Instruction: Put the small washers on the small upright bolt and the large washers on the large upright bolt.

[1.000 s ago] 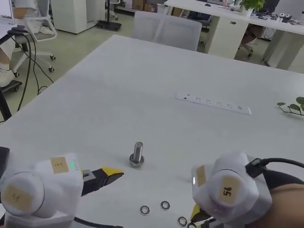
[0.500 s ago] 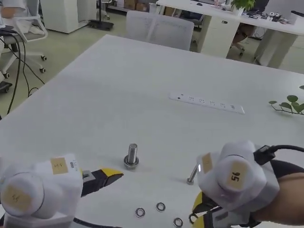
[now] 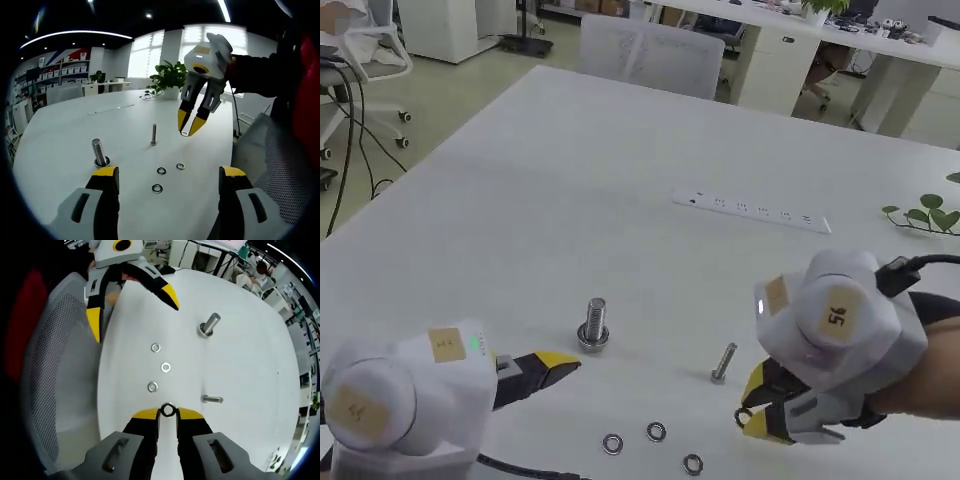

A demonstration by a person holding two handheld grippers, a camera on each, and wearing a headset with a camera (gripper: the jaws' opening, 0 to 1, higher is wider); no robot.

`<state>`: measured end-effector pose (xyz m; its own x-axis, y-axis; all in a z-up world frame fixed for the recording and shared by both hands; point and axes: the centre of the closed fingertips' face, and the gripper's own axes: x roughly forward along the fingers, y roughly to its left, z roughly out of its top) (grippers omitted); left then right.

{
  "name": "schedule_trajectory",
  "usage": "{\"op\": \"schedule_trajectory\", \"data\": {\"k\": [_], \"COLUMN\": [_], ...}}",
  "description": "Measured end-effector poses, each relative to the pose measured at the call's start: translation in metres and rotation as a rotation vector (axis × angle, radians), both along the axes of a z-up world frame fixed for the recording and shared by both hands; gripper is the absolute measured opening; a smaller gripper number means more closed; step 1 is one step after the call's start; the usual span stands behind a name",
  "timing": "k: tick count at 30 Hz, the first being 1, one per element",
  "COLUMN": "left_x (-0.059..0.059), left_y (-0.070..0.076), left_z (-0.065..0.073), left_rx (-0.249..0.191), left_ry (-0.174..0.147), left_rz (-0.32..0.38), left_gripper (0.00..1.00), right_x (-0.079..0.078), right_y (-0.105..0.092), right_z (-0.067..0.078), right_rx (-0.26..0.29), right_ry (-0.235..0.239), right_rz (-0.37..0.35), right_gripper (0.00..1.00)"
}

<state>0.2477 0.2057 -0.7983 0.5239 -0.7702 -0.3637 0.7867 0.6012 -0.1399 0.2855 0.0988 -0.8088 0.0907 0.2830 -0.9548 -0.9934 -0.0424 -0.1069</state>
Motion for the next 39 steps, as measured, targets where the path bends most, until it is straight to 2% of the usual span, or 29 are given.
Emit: {"op": "schedule_trajectory", "data": {"k": [14,24,39], "left_x": [0.004,0.006,0.009], "left_y": [-0.001,-0.001,0.0], "left_z": [-0.002,-0.003,-0.004], "left_rx": [-0.001,-0.003,-0.002], "left_ry": [0.007,0.01,0.017], "left_rz": [0.001,0.01,0.019], "left_gripper": [0.81,0.81,0.81], "right_x": [0.042,0.057,0.077], "right_y": [-0.001,0.006,0.009], "right_z": [0.022,0.02,0.014], "right_rx": [0.018,0.029,-0.008], "right_ry": [-0.058,-0.052,-0.055], "right_rz": [-0.032,-0.038,-0.018], "right_gripper": [0.14,0.13,0.13]}}
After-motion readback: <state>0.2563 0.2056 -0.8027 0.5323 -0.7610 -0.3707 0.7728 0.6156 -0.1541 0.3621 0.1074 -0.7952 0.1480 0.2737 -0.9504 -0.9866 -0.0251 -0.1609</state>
